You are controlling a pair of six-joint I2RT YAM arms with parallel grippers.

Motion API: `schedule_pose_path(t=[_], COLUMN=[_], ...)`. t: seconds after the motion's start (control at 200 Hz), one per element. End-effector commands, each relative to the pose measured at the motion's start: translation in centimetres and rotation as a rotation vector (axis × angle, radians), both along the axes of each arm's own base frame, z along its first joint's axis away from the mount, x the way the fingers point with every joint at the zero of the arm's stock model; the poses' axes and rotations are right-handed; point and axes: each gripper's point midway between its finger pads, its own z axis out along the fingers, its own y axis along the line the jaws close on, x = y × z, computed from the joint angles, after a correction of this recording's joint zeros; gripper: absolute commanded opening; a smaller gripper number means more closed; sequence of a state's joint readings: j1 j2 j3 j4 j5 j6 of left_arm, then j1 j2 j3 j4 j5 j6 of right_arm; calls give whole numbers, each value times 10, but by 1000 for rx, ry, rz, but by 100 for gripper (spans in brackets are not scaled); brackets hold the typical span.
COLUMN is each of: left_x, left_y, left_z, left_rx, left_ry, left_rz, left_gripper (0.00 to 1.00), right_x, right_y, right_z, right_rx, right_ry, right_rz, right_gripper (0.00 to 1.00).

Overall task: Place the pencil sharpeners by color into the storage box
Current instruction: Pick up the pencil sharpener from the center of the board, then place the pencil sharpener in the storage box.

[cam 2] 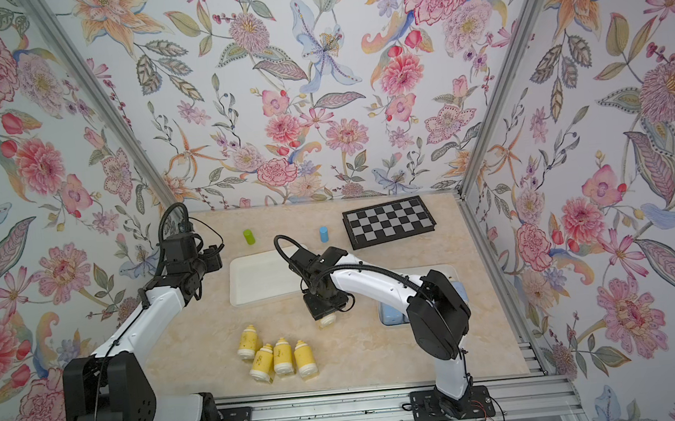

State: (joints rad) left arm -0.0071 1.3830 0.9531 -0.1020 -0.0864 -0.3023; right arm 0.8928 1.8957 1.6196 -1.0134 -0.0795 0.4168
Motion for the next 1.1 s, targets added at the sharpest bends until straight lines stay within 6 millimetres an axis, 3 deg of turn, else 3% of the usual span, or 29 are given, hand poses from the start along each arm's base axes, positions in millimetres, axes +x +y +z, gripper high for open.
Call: schedule_pose_path(t=[0.0, 0.07, 0.205, 0.405, 0.686, 1.096], left_x=[-3, -3, -2, -3, -2, -2], left_y=[1, 1, 0, 1, -2, -4], left_z=[11, 9, 8, 9, 8, 10], left_rx=[23, 20, 16, 20, 7, -5], left_ry=[-30, -28, -24, -28, -28, -37], left_rz=[6, 5, 1, 5, -4, -12], left_gripper=[68, 68, 68, 69, 69, 69], right_x=[42, 64, 102, 133, 133, 125], right_y=[4, 17, 45, 80, 72, 54], right_z=[17, 29, 34, 14, -23, -24], right_rx=[10, 42, 93, 154, 89, 6], right_ry=[-95, -141, -190, -170, -93, -97], right_rz=[11, 22, 36, -16, -121, -196], right_gripper=[39, 39, 38, 36, 35, 32])
